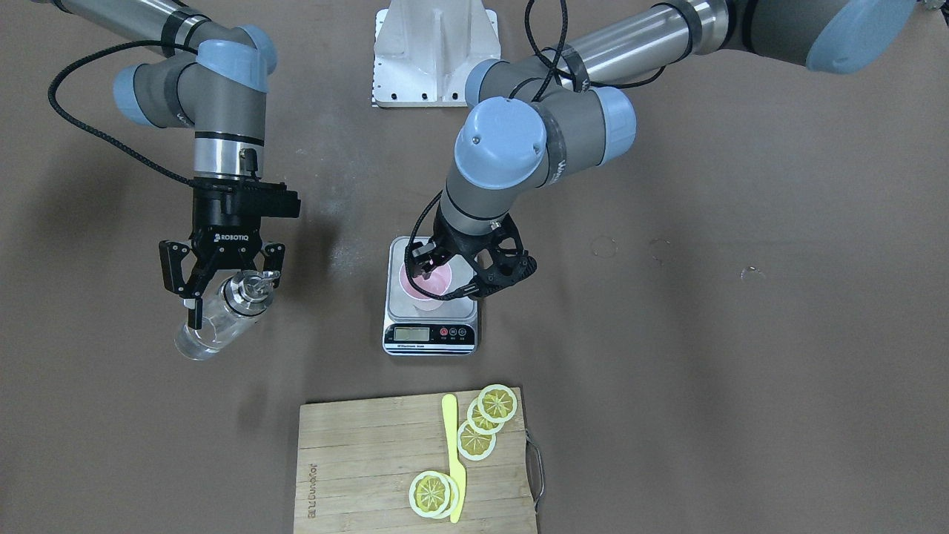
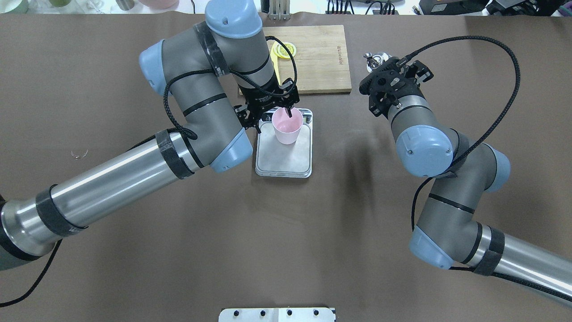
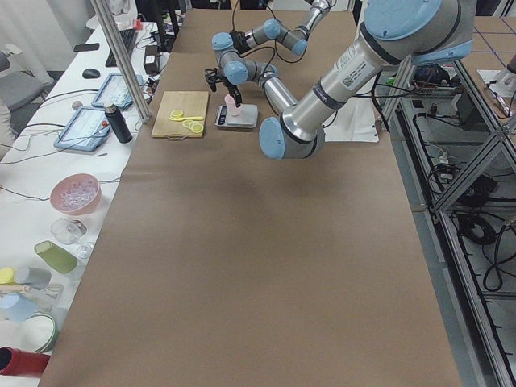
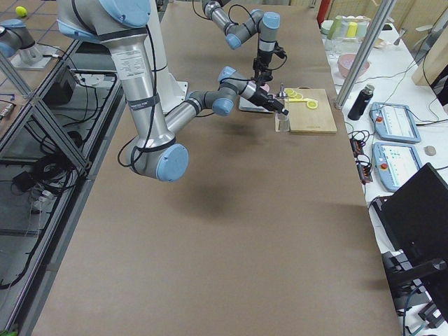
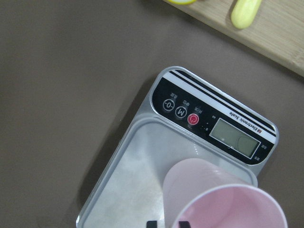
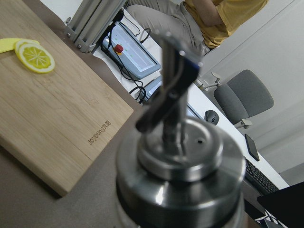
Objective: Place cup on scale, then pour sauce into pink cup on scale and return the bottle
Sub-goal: 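Release the cup and withdraw the left gripper while the right brings the bottle over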
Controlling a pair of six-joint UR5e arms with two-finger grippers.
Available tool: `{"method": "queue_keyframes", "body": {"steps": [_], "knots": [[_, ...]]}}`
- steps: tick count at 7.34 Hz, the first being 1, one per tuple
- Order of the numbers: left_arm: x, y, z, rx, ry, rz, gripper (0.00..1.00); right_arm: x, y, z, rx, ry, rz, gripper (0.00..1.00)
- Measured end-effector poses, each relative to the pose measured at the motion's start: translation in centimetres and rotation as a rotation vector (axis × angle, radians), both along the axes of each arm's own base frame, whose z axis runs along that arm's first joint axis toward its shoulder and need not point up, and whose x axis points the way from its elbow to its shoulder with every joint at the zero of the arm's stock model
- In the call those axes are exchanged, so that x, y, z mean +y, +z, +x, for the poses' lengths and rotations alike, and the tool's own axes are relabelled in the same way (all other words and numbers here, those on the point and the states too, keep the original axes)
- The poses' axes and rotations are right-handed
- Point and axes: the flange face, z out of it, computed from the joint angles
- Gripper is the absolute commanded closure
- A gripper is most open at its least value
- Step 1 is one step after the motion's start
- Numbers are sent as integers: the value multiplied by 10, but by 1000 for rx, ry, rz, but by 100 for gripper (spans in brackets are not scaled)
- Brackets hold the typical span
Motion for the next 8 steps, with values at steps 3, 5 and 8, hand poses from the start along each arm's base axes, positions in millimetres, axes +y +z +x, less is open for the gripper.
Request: {"method": "queue_keyframes", "body": {"steps": [3, 5, 8], "knots": [[11, 19, -56, 11, 23, 32, 2, 22, -19, -24, 115, 10, 2, 100], [5, 38, -82, -4, 17, 48, 2, 40, -23, -46, 257, -9, 30, 100], [-13, 128, -187, -57, 36, 202, 2, 56, -36, -70, 403, -31, 53, 100]]}}
